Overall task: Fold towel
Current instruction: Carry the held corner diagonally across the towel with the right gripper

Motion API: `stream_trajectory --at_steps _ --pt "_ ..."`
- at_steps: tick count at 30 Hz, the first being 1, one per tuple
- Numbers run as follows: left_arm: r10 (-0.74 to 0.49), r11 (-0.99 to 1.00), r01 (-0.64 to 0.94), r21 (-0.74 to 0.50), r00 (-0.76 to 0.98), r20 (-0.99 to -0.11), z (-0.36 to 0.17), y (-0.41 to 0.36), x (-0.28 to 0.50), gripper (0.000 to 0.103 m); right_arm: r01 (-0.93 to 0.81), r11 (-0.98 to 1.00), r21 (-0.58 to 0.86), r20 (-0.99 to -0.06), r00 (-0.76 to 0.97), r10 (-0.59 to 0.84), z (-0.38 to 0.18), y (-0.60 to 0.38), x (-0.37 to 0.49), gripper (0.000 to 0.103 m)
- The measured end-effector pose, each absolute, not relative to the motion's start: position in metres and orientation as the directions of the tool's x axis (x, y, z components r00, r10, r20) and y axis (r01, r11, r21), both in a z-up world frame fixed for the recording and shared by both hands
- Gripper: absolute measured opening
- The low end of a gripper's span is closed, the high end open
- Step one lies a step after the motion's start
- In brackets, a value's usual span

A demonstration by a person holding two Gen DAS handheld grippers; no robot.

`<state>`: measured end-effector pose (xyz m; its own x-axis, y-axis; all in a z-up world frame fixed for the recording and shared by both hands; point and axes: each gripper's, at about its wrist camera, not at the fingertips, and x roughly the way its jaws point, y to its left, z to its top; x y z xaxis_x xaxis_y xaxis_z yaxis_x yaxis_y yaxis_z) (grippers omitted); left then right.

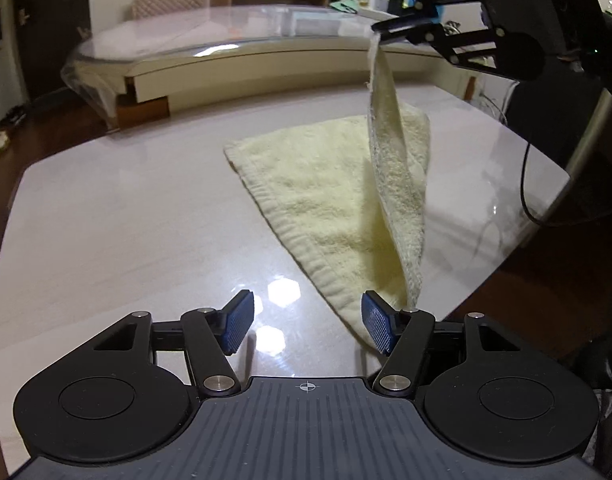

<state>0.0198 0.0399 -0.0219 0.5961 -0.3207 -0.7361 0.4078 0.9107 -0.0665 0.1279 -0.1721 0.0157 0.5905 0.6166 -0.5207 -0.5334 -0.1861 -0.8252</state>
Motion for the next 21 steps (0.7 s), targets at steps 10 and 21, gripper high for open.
stream_trajectory --at_steps 10,21 --pt "-0.264 0.831 0.531 0.164 0.637 -0.724 -0.034 0.007 0.003 0.06 -0.541 -0.177 -0.822 -0.522 0.591 0.615 0.019 -0.166 0.135 0.006" --pt "-0.309 0.862 0.5 0.086 0.652 -0.693 -0.029 0.031 0.007 0.061 -0.542 -0.241 -0.805 -0.553 0.54 0.635 0.012 -0.129 0.161 0.006"
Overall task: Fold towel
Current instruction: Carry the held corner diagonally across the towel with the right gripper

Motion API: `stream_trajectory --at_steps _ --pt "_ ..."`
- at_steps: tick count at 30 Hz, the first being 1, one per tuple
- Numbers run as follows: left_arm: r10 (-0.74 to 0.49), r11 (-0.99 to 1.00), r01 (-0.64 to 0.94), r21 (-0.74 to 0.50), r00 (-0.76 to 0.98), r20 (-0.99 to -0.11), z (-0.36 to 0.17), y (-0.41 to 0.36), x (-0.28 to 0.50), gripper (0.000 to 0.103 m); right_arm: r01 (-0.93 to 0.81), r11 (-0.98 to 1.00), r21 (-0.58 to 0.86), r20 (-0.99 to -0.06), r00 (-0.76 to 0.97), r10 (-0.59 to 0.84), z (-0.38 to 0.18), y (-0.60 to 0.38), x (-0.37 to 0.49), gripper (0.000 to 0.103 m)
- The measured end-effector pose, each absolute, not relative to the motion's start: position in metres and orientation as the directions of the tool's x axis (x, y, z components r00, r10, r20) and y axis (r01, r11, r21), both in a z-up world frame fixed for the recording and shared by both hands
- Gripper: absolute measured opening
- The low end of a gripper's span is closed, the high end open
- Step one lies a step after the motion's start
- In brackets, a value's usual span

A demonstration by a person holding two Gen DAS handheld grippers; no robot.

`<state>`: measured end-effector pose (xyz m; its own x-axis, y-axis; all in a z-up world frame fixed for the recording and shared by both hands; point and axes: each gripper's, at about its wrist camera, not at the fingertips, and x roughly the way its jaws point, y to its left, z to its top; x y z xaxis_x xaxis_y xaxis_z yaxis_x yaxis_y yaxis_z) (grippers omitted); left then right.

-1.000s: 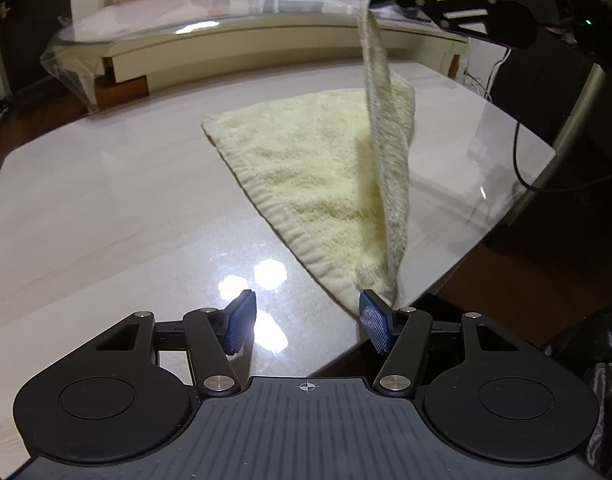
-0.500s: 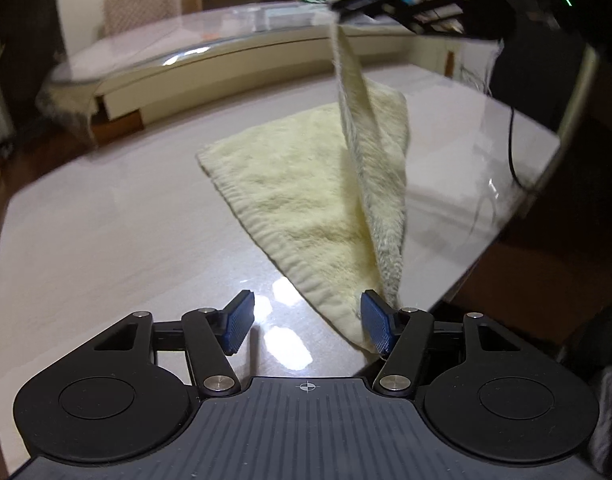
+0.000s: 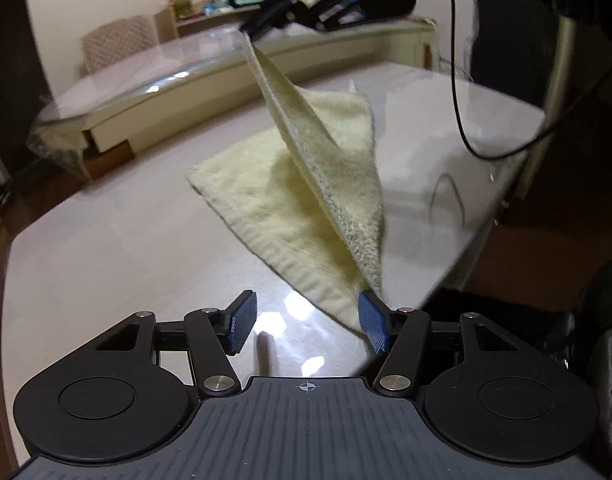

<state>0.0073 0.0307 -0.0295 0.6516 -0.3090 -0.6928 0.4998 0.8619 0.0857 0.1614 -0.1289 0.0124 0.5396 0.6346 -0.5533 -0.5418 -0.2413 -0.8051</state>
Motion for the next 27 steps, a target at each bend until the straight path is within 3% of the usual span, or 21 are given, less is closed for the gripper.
stream_trajectory --at_steps 14,27 --pt "-0.237 0.921 0.379 0.084 0.721 -0.651 -0.021 0.065 0.008 0.062 -0.579 -0.41 -0.704 -0.689 0.419 0.591 -0.029 -0.081 0.195 0.006" --pt "-0.221 0.936 0.345 0.065 0.723 -0.655 -0.025 0.079 0.006 0.063 -0.593 -0.451 -0.667 -0.726 0.382 0.571 -0.07 -0.058 0.208 0.007"
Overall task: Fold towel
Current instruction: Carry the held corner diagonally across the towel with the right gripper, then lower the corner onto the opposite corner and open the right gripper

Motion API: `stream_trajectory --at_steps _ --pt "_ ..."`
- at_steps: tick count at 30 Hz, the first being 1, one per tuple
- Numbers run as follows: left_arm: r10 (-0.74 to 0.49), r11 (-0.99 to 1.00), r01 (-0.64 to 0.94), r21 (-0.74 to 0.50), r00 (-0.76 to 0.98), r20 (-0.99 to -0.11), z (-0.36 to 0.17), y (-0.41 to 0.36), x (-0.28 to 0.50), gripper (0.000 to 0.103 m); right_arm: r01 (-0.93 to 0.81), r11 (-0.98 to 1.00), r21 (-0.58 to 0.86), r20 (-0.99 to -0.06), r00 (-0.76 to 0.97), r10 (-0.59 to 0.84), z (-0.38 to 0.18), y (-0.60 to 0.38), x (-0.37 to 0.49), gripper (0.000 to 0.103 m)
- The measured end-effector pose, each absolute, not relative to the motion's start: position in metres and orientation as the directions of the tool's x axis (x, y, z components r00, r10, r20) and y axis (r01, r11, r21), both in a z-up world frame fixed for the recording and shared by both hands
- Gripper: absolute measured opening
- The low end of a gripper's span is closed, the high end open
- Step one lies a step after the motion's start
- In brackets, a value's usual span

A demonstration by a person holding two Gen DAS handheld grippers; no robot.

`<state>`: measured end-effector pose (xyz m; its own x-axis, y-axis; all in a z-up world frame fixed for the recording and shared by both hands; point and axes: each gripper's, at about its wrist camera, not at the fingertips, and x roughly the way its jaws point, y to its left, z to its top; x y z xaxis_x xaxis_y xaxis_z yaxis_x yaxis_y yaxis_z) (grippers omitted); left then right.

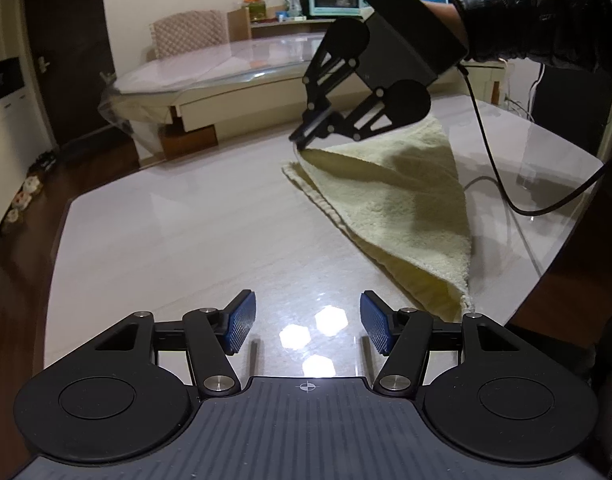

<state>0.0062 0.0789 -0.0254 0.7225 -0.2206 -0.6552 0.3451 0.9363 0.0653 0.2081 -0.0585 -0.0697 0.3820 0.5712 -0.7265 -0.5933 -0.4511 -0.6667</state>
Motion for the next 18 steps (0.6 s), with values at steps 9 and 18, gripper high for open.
stream_trajectory --at_steps 9,18 --pt "-0.2 0.949 0.309 0.064 0.745 -0.636 -0.02 0.083 0.002 0.063 -0.602 -0.331 -0.726 -0.641 0.421 0.642 -0.062 -0.06 0.209 0.023" --pt "-0.174 0.968 0.247 0.036 0.773 -0.61 -0.013 0.095 0.006 0.071 -0.851 0.139 -0.506 -0.604 0.465 0.647 0.015 -0.113 0.156 0.04"
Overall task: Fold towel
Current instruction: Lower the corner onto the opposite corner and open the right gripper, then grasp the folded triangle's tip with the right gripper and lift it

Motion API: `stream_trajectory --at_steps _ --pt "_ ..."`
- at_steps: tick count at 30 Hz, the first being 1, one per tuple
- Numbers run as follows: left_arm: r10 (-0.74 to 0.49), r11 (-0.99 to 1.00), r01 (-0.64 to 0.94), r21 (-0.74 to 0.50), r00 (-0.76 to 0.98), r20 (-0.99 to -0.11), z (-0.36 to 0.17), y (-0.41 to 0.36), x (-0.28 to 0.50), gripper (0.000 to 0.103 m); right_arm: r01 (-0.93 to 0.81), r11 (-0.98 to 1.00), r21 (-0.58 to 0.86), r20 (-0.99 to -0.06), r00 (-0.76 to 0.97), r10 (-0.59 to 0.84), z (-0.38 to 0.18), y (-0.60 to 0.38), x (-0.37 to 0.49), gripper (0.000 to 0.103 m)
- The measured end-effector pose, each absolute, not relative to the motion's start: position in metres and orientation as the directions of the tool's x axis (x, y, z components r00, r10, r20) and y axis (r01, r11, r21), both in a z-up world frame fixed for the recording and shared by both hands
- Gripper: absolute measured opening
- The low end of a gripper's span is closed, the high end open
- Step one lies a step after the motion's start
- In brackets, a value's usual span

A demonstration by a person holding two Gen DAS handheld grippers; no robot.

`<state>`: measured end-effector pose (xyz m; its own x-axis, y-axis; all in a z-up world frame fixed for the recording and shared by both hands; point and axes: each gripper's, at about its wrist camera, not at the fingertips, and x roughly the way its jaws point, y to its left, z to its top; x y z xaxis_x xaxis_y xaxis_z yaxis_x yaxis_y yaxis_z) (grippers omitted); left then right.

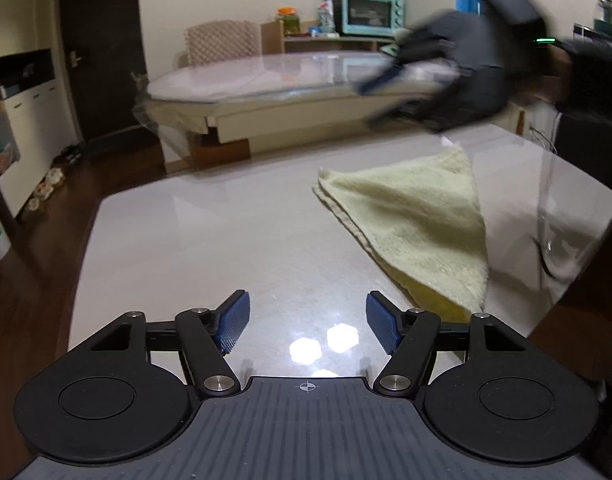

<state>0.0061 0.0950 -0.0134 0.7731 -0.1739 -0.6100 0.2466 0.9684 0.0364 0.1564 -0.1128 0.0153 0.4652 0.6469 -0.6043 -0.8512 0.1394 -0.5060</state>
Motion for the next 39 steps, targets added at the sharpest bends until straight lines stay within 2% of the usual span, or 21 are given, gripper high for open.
stream_trajectory --at_steps 4,7,11,14,18,28,34,35,37,39 --pt "-0.195 0.966 0.258 0.021 0.777 -0.599 -0.009 0.099 0.007 0.075 -0.9 0.197 -0.388 -0.604 0.41 0.684 0.024 -0.133 0.102 0.039" --pt "-0.206 0.962 0.272 0.023 0.778 -0.594 -0.005 0.1 0.008 0.088 -0.893 0.183 -0.411 -0.591 0.413 0.693 0.013 -0.139 0.049 0.039" --pt "-0.23 0.96 0.28 -0.007 0.775 -0.588 0.0 0.104 0.011 0.093 -0.885 0.179 -0.43 -0.6 0.428 0.676 -0.008 -0.135 0.006 0.037" --pt "-0.235 0.961 0.274 -0.021 0.78 -0.58 0.003 0.106 0.011 0.094 -0.866 0.202 -0.457 -0.586 0.464 0.665 -0.023 -0.129 -0.018 0.037" --pt "-0.255 0.956 0.291 -0.029 0.782 -0.568 0.007 0.106 0.008 0.094 -0.8 0.173 -0.574 -0.558 0.537 0.633 -0.046 -0.113 -0.042 0.037" --pt "-0.268 0.954 0.298 -0.031 0.8 -0.536 0.01 0.112 -0.005 0.095 -0.673 0.135 -0.727 -0.497 0.652 0.573 -0.082 -0.083 -0.046 0.037" --pt "-0.267 0.952 0.305 -0.02 0.801 -0.535 0.01 0.121 0.0 0.096 -0.65 0.13 -0.748 -0.484 0.669 0.564 -0.096 -0.07 -0.045 0.027" --pt "-0.269 0.951 0.308 -0.017 0.801 -0.536 0.01 0.122 0.001 0.096 -0.654 0.129 -0.746 -0.488 0.668 0.562 -0.097 -0.069 -0.045 0.019" --pt "-0.273 0.948 0.318 -0.008 0.801 -0.532 0.013 0.124 0.006 0.096 -0.678 0.136 -0.723 -0.509 0.655 0.558 -0.096 -0.068 -0.043 0.013" --pt "-0.276 0.944 0.329 0.007 0.803 -0.529 0.016 0.123 0.01 0.096 -0.697 0.154 -0.7 -0.514 0.642 0.568 -0.094 -0.07 -0.043 0.01"
